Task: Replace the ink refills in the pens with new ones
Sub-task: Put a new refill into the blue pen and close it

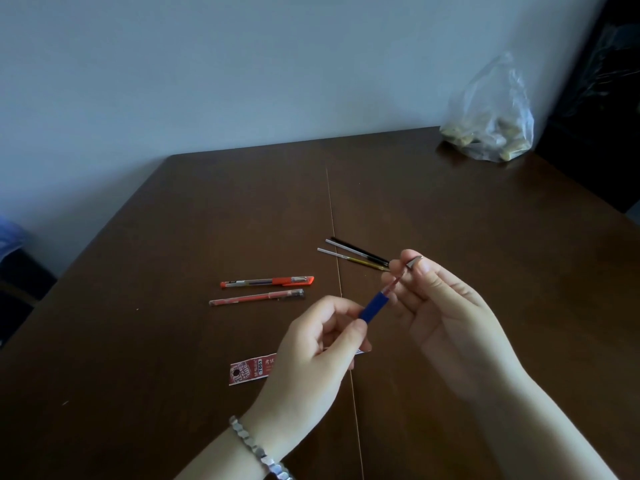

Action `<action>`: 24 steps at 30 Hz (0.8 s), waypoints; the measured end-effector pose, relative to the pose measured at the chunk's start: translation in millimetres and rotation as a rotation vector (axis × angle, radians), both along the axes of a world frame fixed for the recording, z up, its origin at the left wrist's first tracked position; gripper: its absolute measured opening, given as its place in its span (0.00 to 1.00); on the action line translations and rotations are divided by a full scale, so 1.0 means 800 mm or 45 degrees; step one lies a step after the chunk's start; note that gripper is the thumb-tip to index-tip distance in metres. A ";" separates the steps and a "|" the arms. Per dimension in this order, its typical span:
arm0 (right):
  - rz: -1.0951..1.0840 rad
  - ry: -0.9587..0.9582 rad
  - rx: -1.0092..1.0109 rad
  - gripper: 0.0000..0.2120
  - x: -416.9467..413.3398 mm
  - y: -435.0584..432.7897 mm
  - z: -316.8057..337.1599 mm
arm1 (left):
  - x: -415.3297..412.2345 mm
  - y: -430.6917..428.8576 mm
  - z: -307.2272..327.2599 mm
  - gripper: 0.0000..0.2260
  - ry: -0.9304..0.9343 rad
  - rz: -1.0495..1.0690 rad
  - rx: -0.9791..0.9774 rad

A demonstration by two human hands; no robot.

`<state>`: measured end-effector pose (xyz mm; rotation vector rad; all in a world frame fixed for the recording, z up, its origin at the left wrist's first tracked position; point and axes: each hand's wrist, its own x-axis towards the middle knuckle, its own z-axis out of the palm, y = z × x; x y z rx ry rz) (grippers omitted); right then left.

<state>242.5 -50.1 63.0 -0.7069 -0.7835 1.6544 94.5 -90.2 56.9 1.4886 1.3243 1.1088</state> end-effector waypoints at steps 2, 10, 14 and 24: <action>0.000 -0.010 0.011 0.09 0.002 0.001 -0.001 | -0.001 0.000 0.000 0.05 0.006 0.006 0.001; 0.050 -0.254 0.058 0.09 -0.007 -0.008 -0.010 | 0.003 0.000 -0.001 0.04 0.063 0.013 0.057; 0.081 -0.184 0.003 0.11 -0.006 -0.007 -0.015 | 0.005 0.000 -0.004 0.04 0.116 0.008 0.069; 0.077 -0.143 -0.048 0.11 0.001 -0.004 -0.021 | 0.006 0.001 -0.009 0.03 0.186 0.018 0.096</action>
